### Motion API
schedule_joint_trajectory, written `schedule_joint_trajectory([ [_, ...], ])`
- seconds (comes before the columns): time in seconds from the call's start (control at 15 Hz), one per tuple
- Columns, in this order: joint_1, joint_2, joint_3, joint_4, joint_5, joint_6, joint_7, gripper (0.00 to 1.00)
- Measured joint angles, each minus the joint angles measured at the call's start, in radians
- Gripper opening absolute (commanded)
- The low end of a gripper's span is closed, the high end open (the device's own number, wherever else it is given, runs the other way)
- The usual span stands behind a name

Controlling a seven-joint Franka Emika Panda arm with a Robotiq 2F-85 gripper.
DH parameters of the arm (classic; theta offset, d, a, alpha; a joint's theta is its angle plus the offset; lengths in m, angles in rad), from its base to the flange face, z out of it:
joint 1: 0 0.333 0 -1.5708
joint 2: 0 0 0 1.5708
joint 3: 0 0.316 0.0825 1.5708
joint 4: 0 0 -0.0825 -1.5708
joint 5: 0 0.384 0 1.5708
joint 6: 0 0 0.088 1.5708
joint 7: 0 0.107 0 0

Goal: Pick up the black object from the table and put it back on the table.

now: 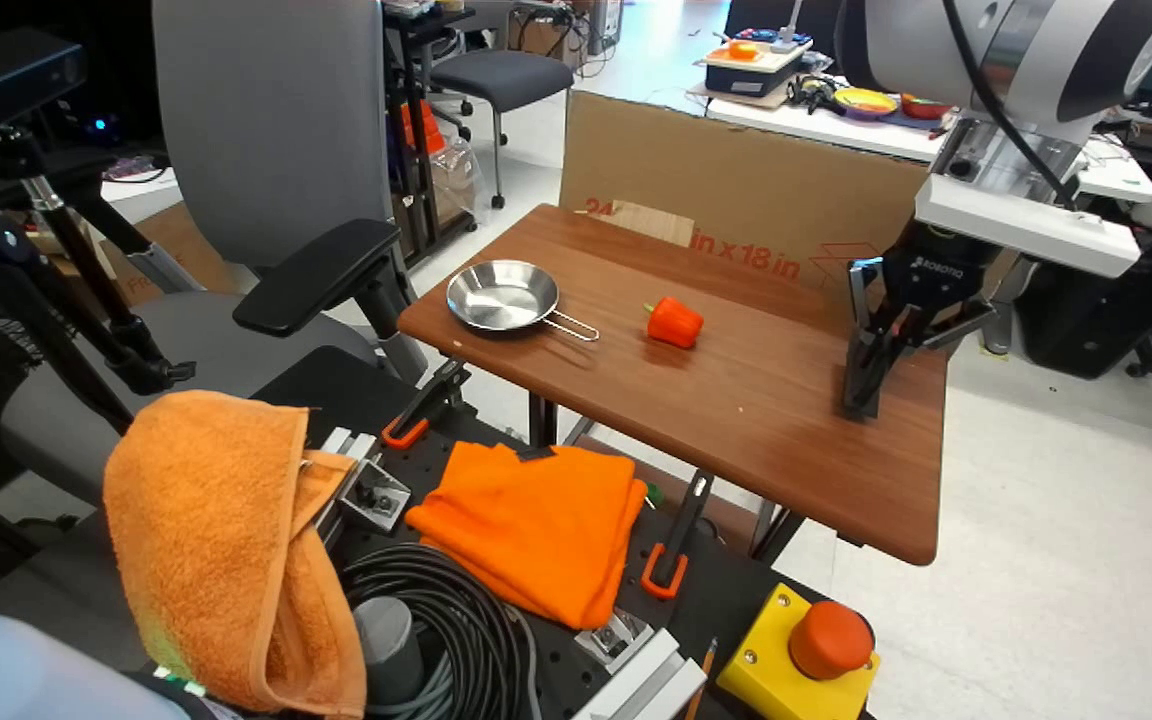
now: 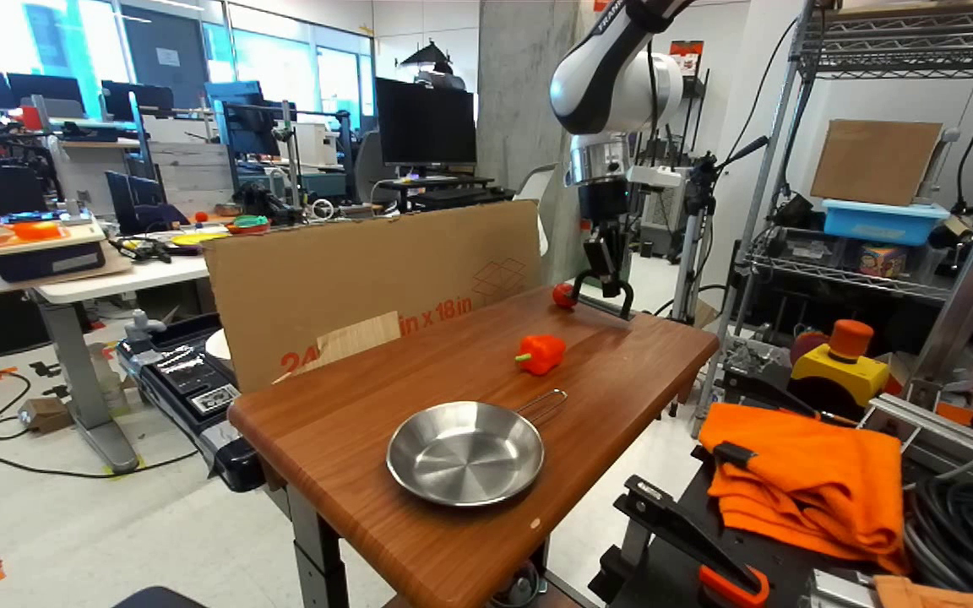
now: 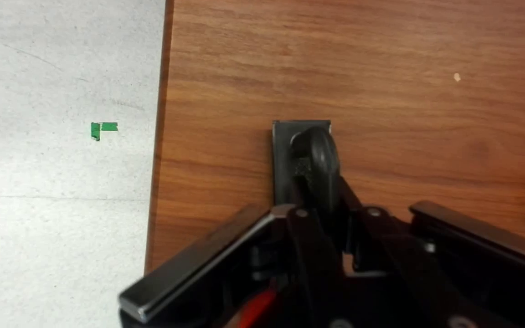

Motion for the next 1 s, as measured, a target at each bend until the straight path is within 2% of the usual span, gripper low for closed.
schedule_joint_trajectory([
  [1.0, -0.017, 0.019, 0.041, 0.006, 0.003, -0.056, -0.072, 0.04],
])
